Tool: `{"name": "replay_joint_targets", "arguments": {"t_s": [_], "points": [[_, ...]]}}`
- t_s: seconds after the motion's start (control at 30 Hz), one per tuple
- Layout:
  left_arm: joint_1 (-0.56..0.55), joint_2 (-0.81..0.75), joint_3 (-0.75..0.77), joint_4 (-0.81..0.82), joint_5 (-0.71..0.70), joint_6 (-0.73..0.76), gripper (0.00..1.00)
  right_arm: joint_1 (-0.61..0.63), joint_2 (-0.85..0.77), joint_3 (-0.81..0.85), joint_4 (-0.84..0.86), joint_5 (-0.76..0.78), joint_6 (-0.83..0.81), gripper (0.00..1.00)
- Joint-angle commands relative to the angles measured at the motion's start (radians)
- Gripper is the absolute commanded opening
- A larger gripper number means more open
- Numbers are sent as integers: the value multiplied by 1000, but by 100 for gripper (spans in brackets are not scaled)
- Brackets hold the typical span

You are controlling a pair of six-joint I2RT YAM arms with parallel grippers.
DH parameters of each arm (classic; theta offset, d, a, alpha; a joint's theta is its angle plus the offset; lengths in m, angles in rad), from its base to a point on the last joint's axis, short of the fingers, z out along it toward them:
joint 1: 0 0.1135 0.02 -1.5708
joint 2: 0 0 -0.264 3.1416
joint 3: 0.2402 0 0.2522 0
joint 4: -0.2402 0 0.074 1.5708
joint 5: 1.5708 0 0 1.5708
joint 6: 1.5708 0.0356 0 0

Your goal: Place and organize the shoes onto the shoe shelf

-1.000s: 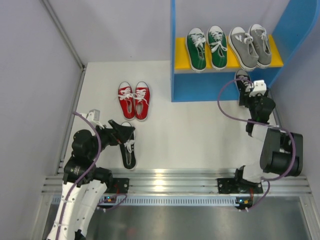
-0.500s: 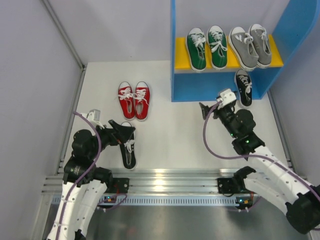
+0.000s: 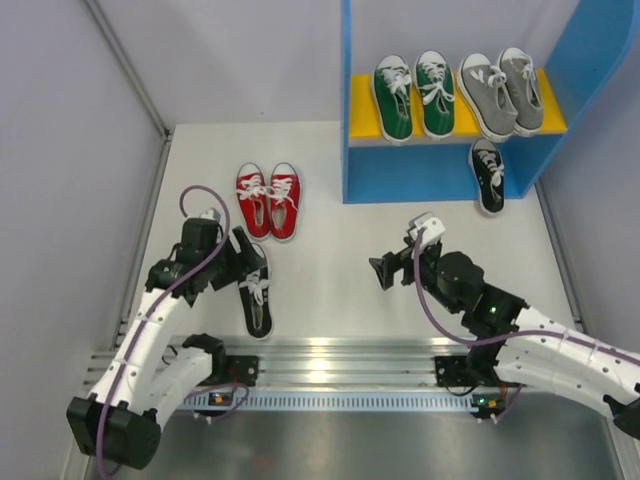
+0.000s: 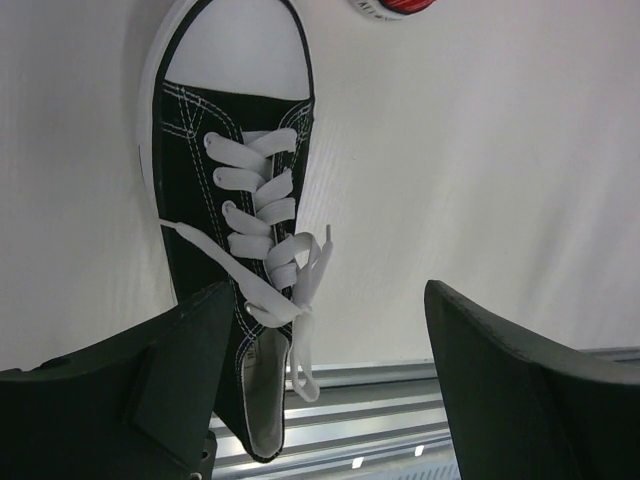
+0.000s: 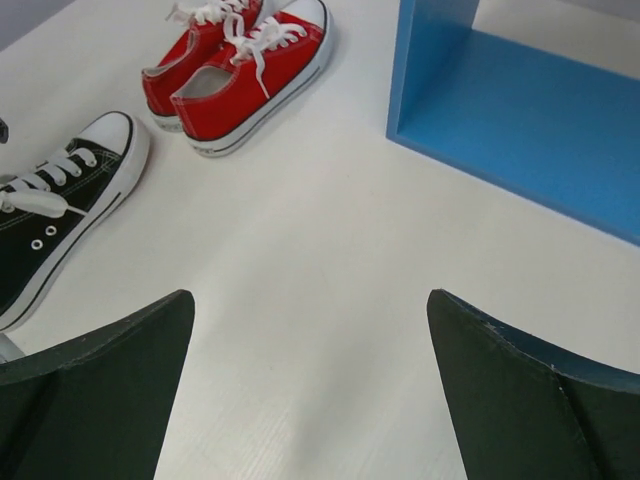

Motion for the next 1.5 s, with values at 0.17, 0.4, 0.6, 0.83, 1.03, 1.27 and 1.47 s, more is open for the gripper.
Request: {"name": "replay_joint_targets", "arguments": {"t_s": [0.17,0.4,0.6,0.83,1.03,1.27,1.47], "points": [[-167,132,14,-54,-186,-80,80,18,-80,69,-164,104,142,100],[-366,312,5,-52,-370,-223,79,21,-141,66,-211,110,166,99],[-369,246,14,-90,-517,-292,68,20,-204,36,-248,111,166,99],[-369,315,-29,-69,-525,-317,51,21,-247,19,-259,114,192,99],[-370,284,-90,61,-449,-277,31,21,-233,40,-288,133,203,99],[-473,252,-98,158,-379,-355,0,21,-290,68,-389,251,238,100],[-678,267,83,169,-445,-500,0,21,-326,121,-492,335,231,99]]}}
